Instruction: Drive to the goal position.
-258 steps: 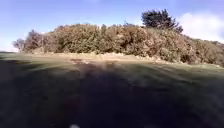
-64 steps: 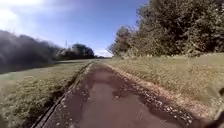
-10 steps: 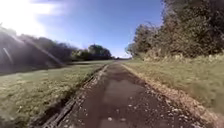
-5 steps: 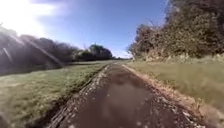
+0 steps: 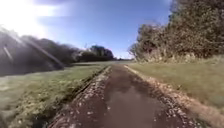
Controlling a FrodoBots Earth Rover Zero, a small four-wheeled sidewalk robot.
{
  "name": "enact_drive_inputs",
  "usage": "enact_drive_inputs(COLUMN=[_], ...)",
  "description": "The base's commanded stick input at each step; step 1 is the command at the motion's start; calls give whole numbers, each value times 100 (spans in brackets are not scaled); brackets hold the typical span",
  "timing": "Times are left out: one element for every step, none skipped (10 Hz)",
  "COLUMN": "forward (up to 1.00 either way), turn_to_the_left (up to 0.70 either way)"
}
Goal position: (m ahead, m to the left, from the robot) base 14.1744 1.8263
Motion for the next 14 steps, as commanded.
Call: enact_drive_inputs(forward=[85, 85, 85, 66, 28, 0, 0, 0, 0, 0, 0, 0, 0, 0], turn_to_the_left=[0, 0, 0, 0, 0, 0, 0, 0, 0, 0, 0, 0, 0, 0])
